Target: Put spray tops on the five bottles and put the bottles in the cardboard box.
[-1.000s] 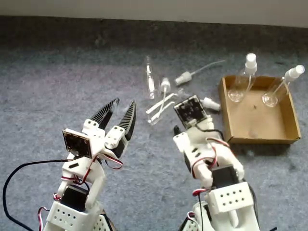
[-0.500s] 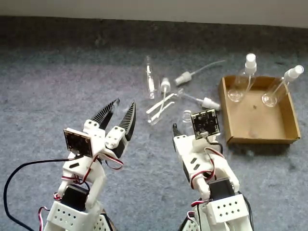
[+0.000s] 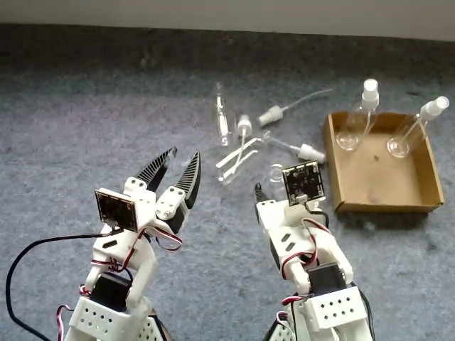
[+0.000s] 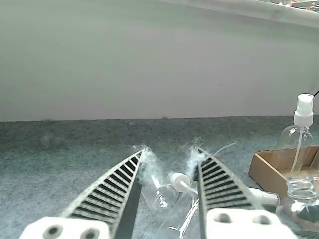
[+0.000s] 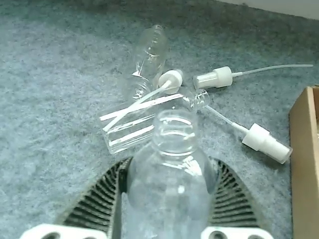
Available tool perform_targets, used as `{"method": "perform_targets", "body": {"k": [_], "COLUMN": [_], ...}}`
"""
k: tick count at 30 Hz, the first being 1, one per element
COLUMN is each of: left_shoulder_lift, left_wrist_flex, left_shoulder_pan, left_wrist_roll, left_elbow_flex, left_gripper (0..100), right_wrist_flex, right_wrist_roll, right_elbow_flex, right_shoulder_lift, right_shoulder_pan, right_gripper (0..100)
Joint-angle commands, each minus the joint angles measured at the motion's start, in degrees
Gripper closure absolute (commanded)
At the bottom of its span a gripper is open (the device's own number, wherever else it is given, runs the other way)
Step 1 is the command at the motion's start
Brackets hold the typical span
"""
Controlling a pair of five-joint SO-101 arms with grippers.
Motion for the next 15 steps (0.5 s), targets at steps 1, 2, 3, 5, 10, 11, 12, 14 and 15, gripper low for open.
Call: {"method": "perform_targets", "body": {"k": [1, 2, 3, 5, 10, 11, 12, 14, 15], "left_shoulder_lift": [-0.8, -0.8, -0.8, -0.8, -0.8, -0.8, -0.8, -0.8, -0.7], "left_wrist_flex": [0.3, 0.5, 1.2, 2.0, 4.4, 4.4, 4.5, 4.7, 5.4], "left_shoulder_pan": [-0.4, -0.4, -0.4, -0.4, -0.4, -0.4, -0.4, -0.6, -0.7], "left_wrist_roll": [-0.8, -0.8, -0.8, -0.8, -0.8, -0.8, -0.8, -0.8, -0.8], "left_elbow_flex": [1.0, 1.0, 0.8, 0.3, -1.0, -1.0, -1.0, -1.4, -2.1], "left_gripper": [88, 88, 88, 88, 88, 88, 88, 88, 88], "right_wrist_flex": [-1.1, -1.0, -1.0, -0.8, 6.5, 8.0, 8.7, 9.0, 8.9], "right_wrist_roll": [-0.5, -0.5, -0.5, -0.4, -0.3, -0.3, -0.3, -0.2, -0.3], "right_elbow_flex": [-1.2, -1.2, -1.2, -1.1, -0.7, -0.4, 0.5, 1.9, 2.3], "right_shoulder_lift": [-0.9, -0.9, -1.1, -3.5, -18.3, -21.8, -24.1, -24.1, -23.1], "right_shoulder_pan": [0.4, 0.4, 0.4, 0.4, 0.4, 0.4, 0.4, 0.6, 0.7], "right_gripper": [89.5, 89.5, 89.5, 89.5, 89.5, 89.4, 89.4, 89.4, 89.3]}}
